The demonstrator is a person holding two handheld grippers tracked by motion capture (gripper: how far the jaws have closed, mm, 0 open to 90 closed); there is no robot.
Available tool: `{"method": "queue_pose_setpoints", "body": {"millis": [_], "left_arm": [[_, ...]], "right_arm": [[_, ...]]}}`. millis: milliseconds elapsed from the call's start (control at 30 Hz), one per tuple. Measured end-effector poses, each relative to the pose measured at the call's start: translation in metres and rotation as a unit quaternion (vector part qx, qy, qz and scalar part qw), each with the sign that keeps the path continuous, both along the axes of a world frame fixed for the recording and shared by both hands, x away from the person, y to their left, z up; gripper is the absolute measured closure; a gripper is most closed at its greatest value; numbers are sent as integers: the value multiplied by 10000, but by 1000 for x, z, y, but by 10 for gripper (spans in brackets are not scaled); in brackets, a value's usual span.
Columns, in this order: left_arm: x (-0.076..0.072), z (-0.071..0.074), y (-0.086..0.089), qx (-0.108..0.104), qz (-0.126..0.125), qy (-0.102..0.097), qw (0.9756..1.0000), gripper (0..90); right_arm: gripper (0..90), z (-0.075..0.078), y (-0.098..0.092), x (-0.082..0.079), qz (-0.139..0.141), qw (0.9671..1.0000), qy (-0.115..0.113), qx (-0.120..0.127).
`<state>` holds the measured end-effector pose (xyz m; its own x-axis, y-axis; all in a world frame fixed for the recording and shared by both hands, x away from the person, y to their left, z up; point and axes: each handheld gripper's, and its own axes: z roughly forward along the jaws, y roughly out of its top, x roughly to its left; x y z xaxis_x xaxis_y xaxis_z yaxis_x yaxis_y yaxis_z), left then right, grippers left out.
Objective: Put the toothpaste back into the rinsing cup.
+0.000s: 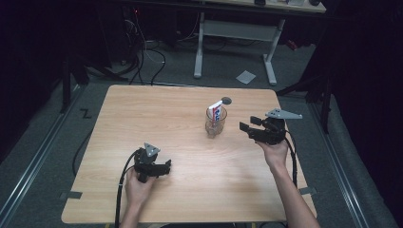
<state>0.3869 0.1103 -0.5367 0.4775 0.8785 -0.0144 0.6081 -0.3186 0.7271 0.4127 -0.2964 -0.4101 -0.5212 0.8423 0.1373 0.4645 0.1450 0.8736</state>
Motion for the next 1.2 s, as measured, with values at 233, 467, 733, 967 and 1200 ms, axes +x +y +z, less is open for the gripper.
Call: {"method": "queue_pose_setpoints", "body": {"millis": [233, 467, 733, 967, 1200], "left_arm": [[0, 0, 0, 3, -2, -1, 10000, 148], [0, 0, 0, 4, -4, -1, 10000, 149], [0, 0, 0, 4, -3, -2, 10000, 148], [0, 0, 0, 4, -2, -2, 10000, 148], [0, 0, 0, 4, -3, -2, 10000, 148]], "right_arm": [[395, -2, -6, -5, -55, 10000, -4, 59], [396, -5, -12, -12, -87, 9999, -19, 97], [396, -12, -26, -18, -302, 9995, 32, 73], [397, -20, -34, -24, -393, 9991, 84, 124], [400, -29, -39, -29, -472, 9986, 157, 172]]}}
